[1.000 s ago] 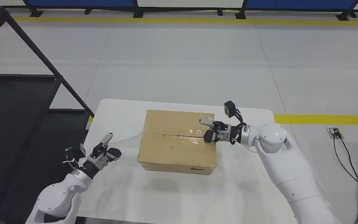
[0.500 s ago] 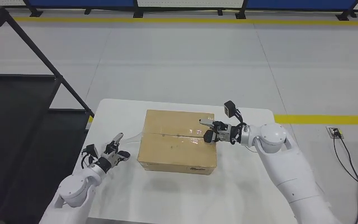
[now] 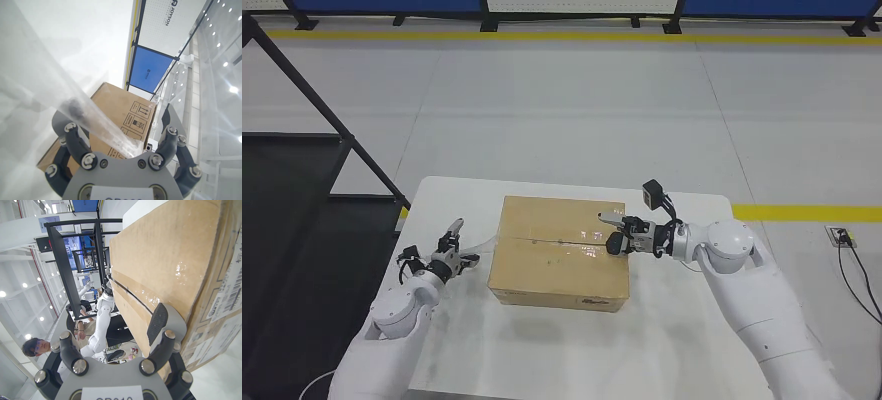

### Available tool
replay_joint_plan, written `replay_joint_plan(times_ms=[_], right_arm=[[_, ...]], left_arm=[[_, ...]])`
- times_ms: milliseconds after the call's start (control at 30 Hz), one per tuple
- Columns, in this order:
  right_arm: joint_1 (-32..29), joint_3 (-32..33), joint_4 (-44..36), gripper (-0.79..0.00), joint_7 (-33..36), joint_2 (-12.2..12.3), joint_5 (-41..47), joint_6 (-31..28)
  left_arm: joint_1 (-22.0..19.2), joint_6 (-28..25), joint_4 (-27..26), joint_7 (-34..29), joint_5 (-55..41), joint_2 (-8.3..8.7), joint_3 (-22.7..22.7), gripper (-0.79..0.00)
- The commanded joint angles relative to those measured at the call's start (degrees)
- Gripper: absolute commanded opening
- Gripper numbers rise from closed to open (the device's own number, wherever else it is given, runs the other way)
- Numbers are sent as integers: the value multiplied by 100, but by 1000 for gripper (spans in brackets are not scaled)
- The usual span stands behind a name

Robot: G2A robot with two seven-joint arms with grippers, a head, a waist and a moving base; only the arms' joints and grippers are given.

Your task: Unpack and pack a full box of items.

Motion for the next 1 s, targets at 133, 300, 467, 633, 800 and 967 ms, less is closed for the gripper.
replay_joint_plan(times_ms=[133,300,467,633,800,967], right_arm=[[0,0,0,0,0,0,0,0],[0,0,0,0,0,0,0,0],[0,0,0,0,0,0,0,0],[0,0,0,0,0,0,0,0],[0,0,0,0,0,0,0,0],[0,0,0,0,0,0,0,0]], left_arm=[[-66,-577,104,94,4,-38,-46,0],[25,-994,-65,224,110,-28,-217,0],[268,-1206,-522,474,476,9,-407,0],[545,-1307,-1016,688,868,41,-574,0],[743,-1385,-1450,831,1322,57,-643,0],[874,-1483,-1842,1030,1795,54,-639,0]])
